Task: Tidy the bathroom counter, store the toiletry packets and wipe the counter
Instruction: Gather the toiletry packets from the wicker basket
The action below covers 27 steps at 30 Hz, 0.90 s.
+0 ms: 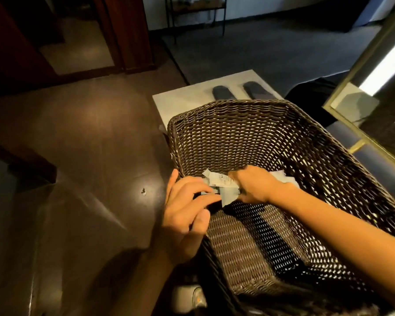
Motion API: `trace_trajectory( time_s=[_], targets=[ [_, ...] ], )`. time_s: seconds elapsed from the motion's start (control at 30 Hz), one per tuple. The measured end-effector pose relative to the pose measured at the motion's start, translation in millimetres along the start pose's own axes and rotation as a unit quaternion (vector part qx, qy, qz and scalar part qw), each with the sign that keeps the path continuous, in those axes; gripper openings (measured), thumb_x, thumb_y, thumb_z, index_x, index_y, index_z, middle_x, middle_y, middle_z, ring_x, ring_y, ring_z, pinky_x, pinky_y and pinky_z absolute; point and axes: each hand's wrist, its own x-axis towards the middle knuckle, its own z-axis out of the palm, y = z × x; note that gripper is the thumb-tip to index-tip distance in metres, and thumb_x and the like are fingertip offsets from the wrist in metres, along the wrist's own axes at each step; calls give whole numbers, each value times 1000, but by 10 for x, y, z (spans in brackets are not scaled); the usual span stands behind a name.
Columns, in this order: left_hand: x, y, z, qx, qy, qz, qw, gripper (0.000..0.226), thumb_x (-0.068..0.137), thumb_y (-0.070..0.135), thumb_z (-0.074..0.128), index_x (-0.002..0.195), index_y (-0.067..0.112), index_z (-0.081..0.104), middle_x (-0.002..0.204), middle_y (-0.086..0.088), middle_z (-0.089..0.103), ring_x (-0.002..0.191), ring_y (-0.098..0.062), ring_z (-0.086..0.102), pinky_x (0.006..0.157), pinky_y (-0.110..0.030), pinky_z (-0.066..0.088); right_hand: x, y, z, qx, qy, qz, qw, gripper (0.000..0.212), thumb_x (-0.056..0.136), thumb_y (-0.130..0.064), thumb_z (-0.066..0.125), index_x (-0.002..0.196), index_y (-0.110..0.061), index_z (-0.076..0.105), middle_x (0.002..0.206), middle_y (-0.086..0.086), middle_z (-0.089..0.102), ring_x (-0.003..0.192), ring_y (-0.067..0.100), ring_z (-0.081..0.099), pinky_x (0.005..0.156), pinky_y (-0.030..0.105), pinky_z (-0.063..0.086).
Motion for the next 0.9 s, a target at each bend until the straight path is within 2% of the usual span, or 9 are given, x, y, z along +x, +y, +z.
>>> trace_trajectory(
  time_s=[0.13,0.23,0.3,0.43,0.5,0.6,0.73,0.8,0.9],
  targets=[
    [-20,-41,-22,1,-19,14,1000,43,94,21,37,104,9,78,112,-5,68,123,-16,51,122,-62,14,-560,-93,-294,-1,90,35,995,22,80,-32,66,97,-22,58,85,-1,69,81,20,67,75,34,57],
    [-3,-34,-46,-1,-29,15,999,45,98,27,36,101,10,78,109,-6,67,119,-21,53,121,-62,15,-1015,-146,-414,20,131,58,990,16,75,-28,66,83,-26,52,82,-2,64,77,19,63,69,33,53],
    [-7,-19,-50,-4,-29,16,999,45,98,27,37,99,10,78,107,-6,66,117,-19,53,122,-59,14,-1375,-162,-460,-7,157,82,984,20,72,-24,70,80,-26,53,78,-3,62,73,18,62,66,30,48],
    [3,-43,-56,-4,-34,19,999,43,98,28,38,97,13,79,107,-5,65,118,-21,53,124,-48,8,-2126,-260,-505,-21,207,139,968,10,69,-28,61,78,-27,57,72,-6,59,67,20,62,59,36,50],
    [9,-58,-49,-2,-33,19,999,43,98,29,38,96,14,79,107,-4,65,118,-22,54,124,-47,7,-2423,-323,-393,-36,201,198,959,16,67,-23,69,78,-27,57,72,-5,59,67,22,62,57,36,49],
    [9,-64,-21,-4,-30,23,999,46,99,32,37,96,15,79,107,-5,65,119,-23,54,123,-57,9,-2672,-436,-101,-10,208,278,938,24,68,-17,72,74,-27,51,70,-1,61,67,26,61,56,35,47],
    [13,-90,-12,-2,-33,29,999,52,103,39,34,96,15,80,108,-5,65,119,-26,55,121,-62,9,-2666,-566,205,57,350,339,872,13,63,-10,65,64,-14,53,62,7,62,60,34,57,51,28,29],
    [-4,-71,-31,0,-43,20,999,46,101,35,38,96,16,80,109,-4,65,120,-27,54,122,-61,7,-2638,-598,267,75,393,354,846,10,60,-13,64,67,-10,58,65,10,65,62,35,58,54,29,32],
    [-58,66,-95,28,-74,4,997,40,98,39,44,97,22,80,111,0,66,124,-28,52,122,-62,6,-2611,-585,336,98,409,371,828,16,63,-8,73,77,-9,64,73,11,69,68,35,63,58,29,38]
  ],
)
